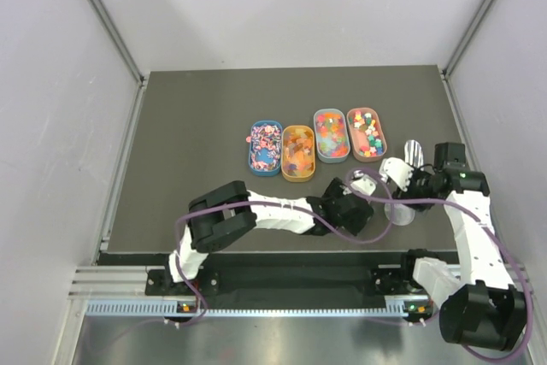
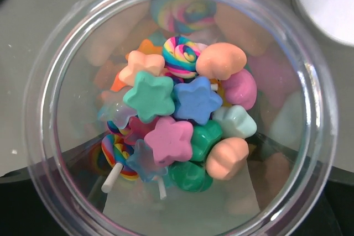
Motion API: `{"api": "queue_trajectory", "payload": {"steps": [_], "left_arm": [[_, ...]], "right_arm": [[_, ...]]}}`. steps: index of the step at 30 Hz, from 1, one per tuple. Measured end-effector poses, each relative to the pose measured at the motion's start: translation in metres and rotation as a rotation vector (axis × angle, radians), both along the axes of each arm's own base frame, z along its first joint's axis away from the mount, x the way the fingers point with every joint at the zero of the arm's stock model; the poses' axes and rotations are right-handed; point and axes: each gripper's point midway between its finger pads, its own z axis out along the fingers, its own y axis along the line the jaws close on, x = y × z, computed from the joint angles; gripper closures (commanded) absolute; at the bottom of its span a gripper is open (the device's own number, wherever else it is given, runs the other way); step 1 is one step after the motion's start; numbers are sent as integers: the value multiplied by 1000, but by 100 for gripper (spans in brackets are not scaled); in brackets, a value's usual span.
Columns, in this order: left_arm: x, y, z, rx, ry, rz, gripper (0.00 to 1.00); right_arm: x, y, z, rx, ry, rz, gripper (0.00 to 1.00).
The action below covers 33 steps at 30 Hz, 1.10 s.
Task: Pack the candies
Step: Close the bottle lid on the packing bottle.
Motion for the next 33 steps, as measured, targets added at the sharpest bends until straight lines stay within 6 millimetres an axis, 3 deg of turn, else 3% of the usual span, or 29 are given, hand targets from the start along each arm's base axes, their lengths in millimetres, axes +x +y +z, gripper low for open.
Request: {"api": "queue_trajectory", "payload": {"steps": [6, 10, 15, 19, 22, 26, 29, 33], "left_arm": [[-2, 18, 1, 132, -4, -101, 4], [-2, 66, 8, 235, -71, -199, 5], [22, 132, 17, 321, -96, -229, 4], [39, 158, 18, 344, -61, -220, 5], [42, 177, 20, 334, -47, -221, 5], [42, 228, 22, 336, 72, -193, 9], [58, 245, 44, 255, 147, -144, 11], [81, 230, 110, 120, 49, -178, 15]], "right_arm": [[5, 1, 2, 16, 0, -13, 46], [7, 4, 0, 40, 11, -23, 45], [15, 8, 2, 75, 14, -44, 44], [20, 11, 4, 106, 28, -55, 41], [23, 18, 15, 143, 36, -51, 39], [26, 25, 37, 189, 33, -47, 39], [23, 24, 44, 173, 21, -38, 40], [5, 19, 36, 115, 27, -7, 41]]}}
